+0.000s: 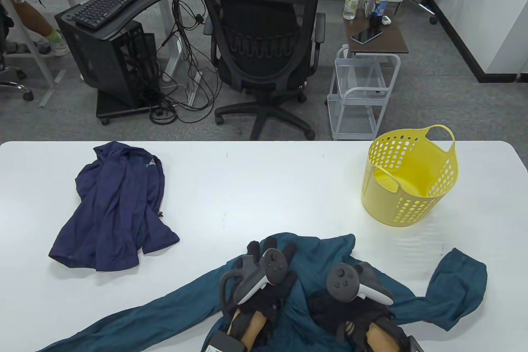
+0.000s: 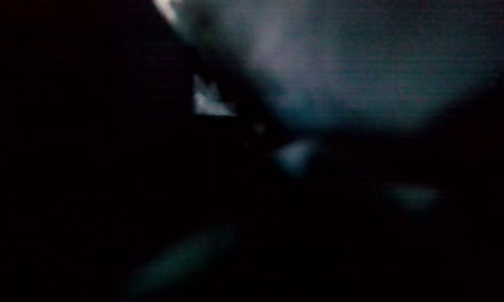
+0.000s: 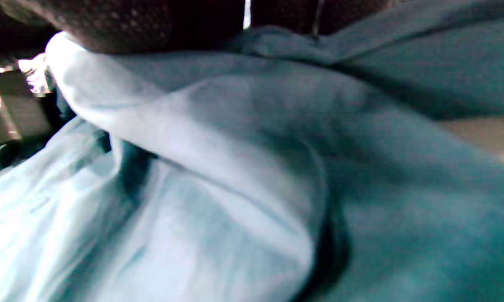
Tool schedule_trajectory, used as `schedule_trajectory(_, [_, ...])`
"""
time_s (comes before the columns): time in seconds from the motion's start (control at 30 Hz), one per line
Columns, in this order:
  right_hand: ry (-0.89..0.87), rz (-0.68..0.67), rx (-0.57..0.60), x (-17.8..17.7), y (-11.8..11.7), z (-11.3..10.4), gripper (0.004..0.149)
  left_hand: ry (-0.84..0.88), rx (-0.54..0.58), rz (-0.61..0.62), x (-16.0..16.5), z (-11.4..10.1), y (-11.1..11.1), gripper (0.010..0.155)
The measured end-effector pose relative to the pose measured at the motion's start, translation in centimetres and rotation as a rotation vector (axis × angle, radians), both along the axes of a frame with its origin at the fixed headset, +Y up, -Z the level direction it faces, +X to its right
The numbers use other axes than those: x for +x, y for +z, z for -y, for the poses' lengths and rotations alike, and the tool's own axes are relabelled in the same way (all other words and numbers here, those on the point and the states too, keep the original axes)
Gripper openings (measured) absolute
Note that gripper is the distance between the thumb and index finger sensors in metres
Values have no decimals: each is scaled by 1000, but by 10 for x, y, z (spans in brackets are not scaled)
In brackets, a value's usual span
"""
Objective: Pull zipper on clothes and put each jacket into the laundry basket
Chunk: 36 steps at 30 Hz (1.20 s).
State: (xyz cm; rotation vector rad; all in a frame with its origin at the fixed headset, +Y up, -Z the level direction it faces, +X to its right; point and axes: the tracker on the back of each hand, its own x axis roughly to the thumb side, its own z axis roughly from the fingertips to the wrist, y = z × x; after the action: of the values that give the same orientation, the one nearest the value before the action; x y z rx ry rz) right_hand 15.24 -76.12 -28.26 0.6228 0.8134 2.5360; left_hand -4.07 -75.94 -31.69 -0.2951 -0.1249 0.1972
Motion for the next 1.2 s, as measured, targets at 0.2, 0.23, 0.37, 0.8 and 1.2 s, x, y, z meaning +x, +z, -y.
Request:
schedule_trajectory(0.2, [-113,43,13,22,-1,-17,45,-130,-45,50,13,12,2,74])
schedule_trajectory(0.23, [-149,67,28,29,-2,-22,45,-140,-49,56,14,13,3,72])
schedule_trajectory(0.37, [-315,335,197,65,-12,-49,45,-170,-58,77,16,14,7,70])
schedule_trajectory(0.8, [166,679,176,16,-103,-29,67,-173,-62,148,20,10,22,63])
schedule_trajectory(1.2, [402,523,169,-18,-111,-4,51,-115,-132,182,15,13,21,60])
